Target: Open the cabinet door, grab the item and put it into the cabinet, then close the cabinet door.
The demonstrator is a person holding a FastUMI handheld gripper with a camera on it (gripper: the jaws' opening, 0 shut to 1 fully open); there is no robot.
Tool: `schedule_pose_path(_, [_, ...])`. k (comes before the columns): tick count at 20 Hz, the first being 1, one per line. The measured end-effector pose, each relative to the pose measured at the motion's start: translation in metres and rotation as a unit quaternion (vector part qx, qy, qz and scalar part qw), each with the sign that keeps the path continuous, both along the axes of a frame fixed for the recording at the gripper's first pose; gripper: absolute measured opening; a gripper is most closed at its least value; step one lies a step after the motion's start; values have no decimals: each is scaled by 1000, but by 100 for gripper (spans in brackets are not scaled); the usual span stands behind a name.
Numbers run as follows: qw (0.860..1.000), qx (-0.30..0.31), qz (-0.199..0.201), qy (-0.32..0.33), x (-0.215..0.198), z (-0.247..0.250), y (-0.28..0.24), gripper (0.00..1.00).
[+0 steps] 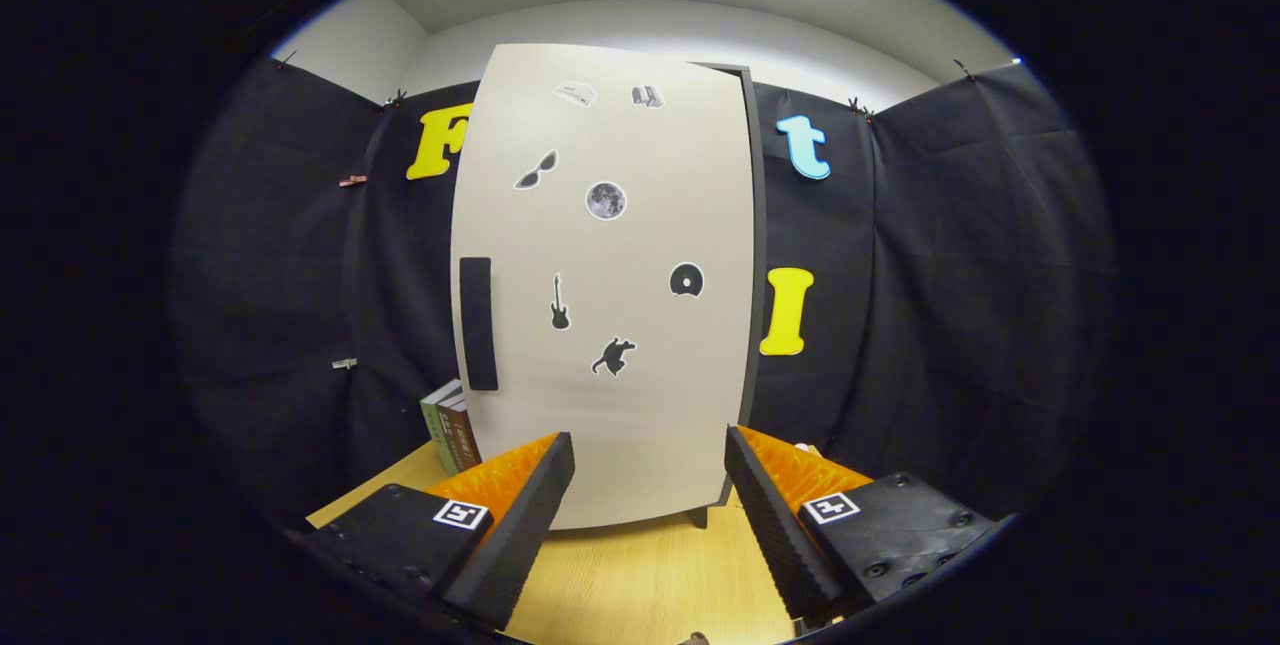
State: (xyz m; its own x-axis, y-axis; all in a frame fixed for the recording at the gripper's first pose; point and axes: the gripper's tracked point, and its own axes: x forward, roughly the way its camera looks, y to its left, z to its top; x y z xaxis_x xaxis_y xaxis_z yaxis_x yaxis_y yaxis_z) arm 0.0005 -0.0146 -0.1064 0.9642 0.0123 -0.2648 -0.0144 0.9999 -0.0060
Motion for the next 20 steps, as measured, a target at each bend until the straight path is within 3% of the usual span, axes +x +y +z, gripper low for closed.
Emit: schedule_pose_path(20, [999,26,19,-12,10,7,12,98])
